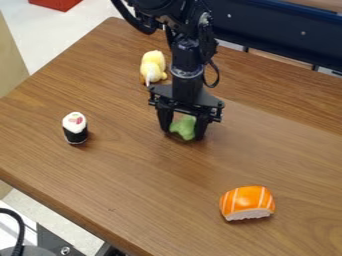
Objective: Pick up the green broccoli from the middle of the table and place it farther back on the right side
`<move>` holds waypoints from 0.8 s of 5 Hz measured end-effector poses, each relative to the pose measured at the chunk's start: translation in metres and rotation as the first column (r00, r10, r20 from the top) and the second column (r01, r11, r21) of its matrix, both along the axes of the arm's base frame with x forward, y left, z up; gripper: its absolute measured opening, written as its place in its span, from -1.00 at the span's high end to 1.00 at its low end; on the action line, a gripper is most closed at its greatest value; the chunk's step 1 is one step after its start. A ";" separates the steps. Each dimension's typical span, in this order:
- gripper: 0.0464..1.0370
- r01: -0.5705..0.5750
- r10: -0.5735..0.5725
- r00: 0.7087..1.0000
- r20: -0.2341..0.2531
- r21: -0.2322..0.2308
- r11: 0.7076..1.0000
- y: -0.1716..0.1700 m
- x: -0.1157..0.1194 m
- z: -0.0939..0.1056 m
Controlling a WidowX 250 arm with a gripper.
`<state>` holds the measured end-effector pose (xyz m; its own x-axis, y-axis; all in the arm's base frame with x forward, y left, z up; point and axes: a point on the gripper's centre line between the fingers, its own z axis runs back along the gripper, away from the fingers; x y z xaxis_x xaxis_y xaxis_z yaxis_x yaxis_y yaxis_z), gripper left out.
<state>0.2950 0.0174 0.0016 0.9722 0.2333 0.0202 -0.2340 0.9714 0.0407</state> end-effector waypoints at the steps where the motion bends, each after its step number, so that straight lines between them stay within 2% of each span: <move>1: -0.43 -0.003 0.002 0.999 -0.037 -0.022 1.000 -0.002 -0.003 0.012; 2: -0.43 -0.009 0.009 1.000 -0.017 -0.040 0.999 0.000 0.003 0.039; 4: -0.43 -0.011 0.008 0.999 -0.043 -0.072 0.997 0.007 0.011 0.078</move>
